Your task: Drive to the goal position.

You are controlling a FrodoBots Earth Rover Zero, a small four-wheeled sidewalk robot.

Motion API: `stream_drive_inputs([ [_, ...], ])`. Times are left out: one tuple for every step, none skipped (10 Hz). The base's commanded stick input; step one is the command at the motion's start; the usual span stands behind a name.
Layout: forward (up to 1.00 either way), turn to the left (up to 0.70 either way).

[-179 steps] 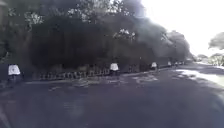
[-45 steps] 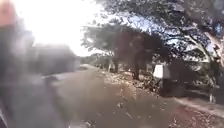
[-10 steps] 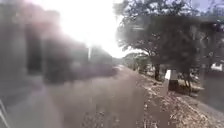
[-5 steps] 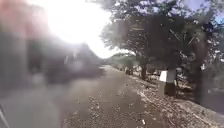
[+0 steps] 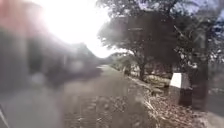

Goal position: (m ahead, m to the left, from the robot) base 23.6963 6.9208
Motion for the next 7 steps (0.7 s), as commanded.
stream_drive_inputs([
  [1.0, 0.26],
  [1.0, 0.15],
  [1.0, 0.04],
  [1.0, 0.0],
  [1.0, 0.0],
  [1.0, 0.0],
  [1.0, 0.0],
])
